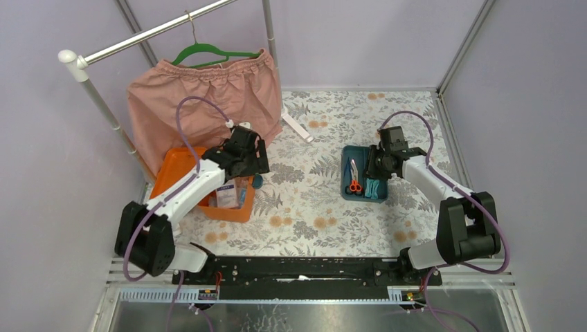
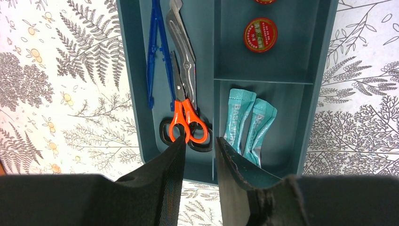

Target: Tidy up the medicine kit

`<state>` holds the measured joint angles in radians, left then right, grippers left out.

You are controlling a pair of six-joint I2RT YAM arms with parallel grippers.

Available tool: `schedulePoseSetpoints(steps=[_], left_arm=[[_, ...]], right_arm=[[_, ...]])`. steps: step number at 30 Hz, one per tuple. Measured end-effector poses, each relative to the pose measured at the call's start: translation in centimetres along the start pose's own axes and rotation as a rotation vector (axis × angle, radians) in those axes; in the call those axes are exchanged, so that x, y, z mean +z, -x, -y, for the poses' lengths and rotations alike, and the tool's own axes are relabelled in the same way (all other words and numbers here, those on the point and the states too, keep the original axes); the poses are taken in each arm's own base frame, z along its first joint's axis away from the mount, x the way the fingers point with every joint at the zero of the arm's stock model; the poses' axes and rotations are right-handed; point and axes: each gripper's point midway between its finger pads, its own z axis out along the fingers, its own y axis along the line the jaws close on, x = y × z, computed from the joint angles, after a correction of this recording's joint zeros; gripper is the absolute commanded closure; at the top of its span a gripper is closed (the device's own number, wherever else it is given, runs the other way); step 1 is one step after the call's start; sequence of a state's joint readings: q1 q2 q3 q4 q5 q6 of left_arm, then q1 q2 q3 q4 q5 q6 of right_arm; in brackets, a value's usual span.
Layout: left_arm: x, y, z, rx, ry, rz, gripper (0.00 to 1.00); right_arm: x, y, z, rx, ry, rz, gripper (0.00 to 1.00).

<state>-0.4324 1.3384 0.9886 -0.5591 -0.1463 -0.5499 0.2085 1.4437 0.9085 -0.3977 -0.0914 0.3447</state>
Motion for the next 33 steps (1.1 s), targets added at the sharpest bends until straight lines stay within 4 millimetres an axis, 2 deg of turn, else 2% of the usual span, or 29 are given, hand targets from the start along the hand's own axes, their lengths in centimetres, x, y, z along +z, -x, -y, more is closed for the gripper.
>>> schedulePoseSetpoints(steps=[3, 8, 11, 15, 23, 28, 30, 33], left_arm=[[1.3, -0.5, -0.3, 0.032, 0.058, -0.033, 0.25], [2.4, 0.4, 0.5, 0.078, 0.104, -0.025, 0.42], [2.6, 0.4, 2.3, 0.131, 0.096, -0.019, 0.49], [2.6, -0.7, 4.9, 0.192, 0.067, -0.024, 0.61], [3.3, -1.9, 9.5, 0.266, 0.008, -0.042, 0.73], [3.5, -2.5, 13.1, 0.322, -0.049, -0.041, 0.98], [3.5, -2.7, 14.5, 0.362, -0.076, -0.033, 1.0], [3.4, -3.1, 15.5, 0.378, -0.097, -0.028, 1.0]], right_arm=[[0.2, -0.4, 0.2, 0.0, -0.002, -0.006, 0.62], [0.3, -1.1, 0.5, -0.004, -0.005, -0.013, 0.62], [0.4, -1.2, 0.6, -0.007, -0.003, -0.009, 0.62], [0.4, -1.4, 0.7, -0.008, 0.0, 0.002, 0.62], [0.5, -1.7, 0.8, 0.0, 0.005, 0.013, 0.61], [0.6, -1.8, 0.7, 0.008, 0.006, 0.01, 0.6], [0.6, -1.9, 0.8, 0.009, 0.005, 0.006, 0.6], [1.0, -2.1, 1.0, 0.01, -0.006, -0.009, 0.59]])
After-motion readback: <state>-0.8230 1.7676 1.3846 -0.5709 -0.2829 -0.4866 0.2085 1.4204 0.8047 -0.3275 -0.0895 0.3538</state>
